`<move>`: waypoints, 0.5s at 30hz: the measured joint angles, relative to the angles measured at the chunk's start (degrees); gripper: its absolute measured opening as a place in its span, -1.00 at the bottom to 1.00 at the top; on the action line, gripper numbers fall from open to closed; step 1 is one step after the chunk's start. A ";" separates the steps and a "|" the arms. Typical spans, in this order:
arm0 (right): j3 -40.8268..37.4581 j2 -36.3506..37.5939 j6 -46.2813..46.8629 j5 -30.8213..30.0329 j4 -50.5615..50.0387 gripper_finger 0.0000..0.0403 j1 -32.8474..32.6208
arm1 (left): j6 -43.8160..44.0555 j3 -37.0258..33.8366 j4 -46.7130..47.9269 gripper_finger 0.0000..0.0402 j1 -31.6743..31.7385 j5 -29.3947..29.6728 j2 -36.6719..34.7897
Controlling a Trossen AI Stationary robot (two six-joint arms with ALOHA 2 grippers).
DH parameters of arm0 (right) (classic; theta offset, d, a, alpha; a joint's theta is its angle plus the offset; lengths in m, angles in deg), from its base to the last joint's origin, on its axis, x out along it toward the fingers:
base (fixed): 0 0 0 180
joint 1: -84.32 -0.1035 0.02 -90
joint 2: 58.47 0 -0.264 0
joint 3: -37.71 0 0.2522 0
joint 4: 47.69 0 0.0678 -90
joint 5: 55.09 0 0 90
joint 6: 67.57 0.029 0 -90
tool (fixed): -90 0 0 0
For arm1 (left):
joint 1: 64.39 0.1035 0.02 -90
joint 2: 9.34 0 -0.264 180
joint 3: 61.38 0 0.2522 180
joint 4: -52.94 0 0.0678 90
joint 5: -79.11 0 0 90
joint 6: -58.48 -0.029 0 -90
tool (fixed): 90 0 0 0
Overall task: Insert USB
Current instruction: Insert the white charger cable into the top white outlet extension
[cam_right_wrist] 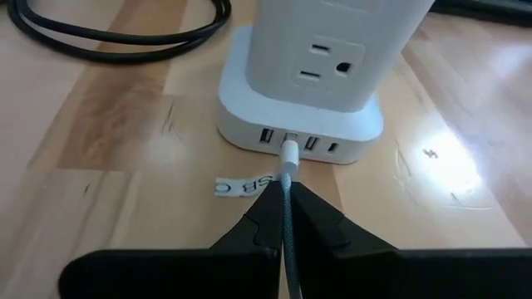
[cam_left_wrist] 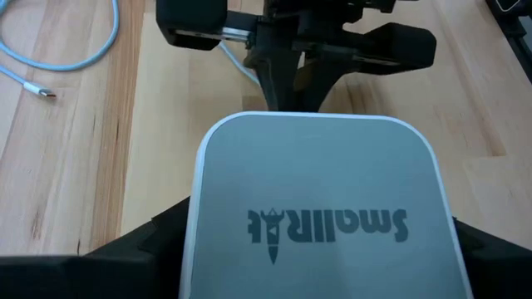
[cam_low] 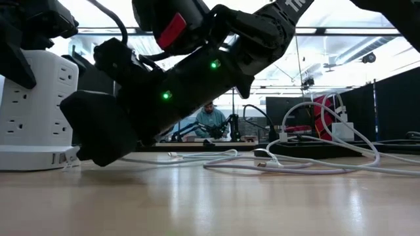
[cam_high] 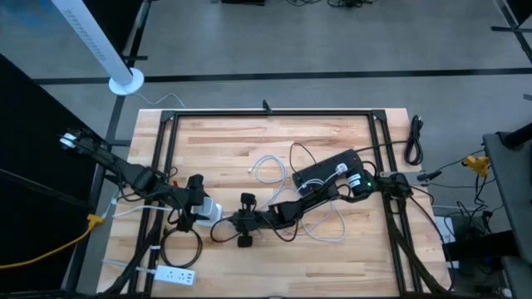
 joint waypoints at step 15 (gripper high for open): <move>0.54 -1.26 0.98 3.52 1.42 -1.00 1.30 | 0.01 0.00 -0.46 0.38 0.04 0.07 0.00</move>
